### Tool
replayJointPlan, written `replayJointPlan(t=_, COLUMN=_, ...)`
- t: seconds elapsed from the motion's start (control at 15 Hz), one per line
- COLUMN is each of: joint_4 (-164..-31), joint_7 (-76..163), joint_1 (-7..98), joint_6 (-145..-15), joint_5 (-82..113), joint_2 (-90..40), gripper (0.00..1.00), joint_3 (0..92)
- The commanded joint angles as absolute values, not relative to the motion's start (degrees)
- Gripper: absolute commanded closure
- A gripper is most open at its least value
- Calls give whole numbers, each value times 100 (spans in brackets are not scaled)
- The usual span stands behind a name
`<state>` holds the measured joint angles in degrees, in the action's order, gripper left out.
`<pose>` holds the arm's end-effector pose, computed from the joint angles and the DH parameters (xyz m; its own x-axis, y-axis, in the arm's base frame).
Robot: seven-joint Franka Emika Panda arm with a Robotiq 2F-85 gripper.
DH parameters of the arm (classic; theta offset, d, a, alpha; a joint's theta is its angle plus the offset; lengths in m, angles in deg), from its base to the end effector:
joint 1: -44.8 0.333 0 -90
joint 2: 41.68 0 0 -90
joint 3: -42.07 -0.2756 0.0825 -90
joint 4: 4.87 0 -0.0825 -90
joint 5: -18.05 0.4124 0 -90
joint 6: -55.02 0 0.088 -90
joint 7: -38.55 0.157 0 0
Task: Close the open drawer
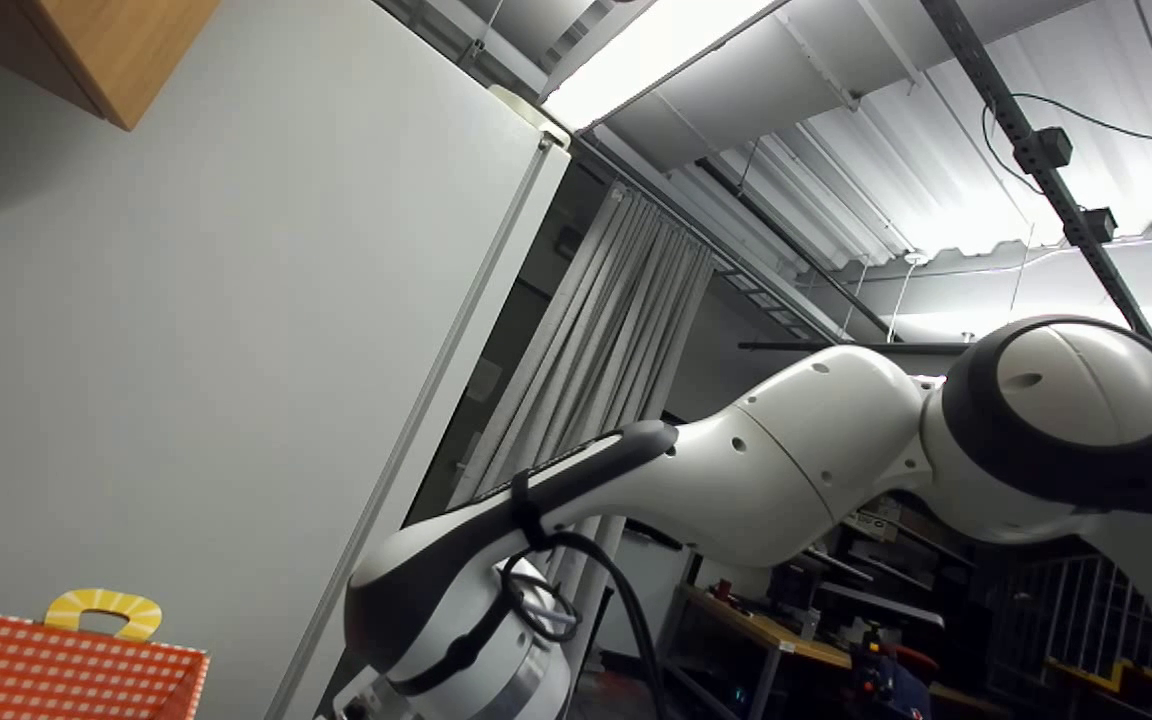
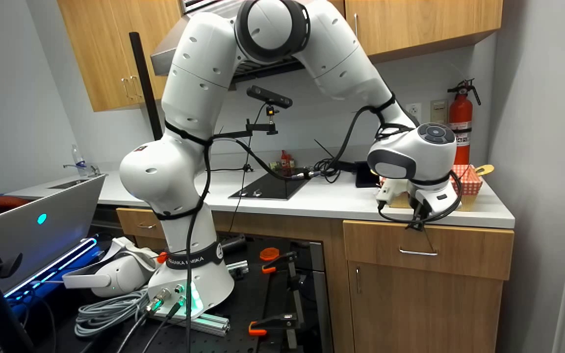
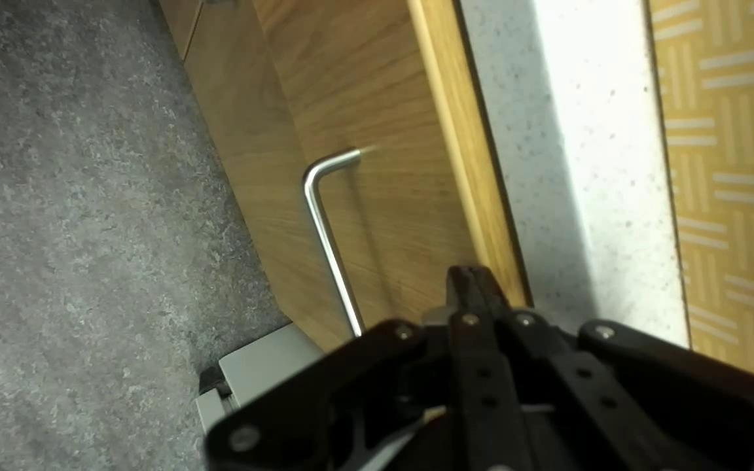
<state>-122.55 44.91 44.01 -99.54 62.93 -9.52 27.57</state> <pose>0.5790 0.1463 0.0662 0.8231 -0.5410 -0.1730 -0.5562 -0.7062 -0.4380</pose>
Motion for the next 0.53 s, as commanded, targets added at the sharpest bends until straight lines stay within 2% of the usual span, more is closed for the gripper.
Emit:
replayJointPlan(t=0.0, joint_4=-12305, joint_7=4205, joint_1=4421, joint_6=-9957, joint_5=6620, joint_2=-1005, gripper=100, joint_3=2676)
replayJointPlan(t=0.47, joint_4=-12341, joint_7=4105, joint_1=4425, joint_6=-9843, joint_5=6560, joint_2=-1092, gripper=100, joint_3=2724)
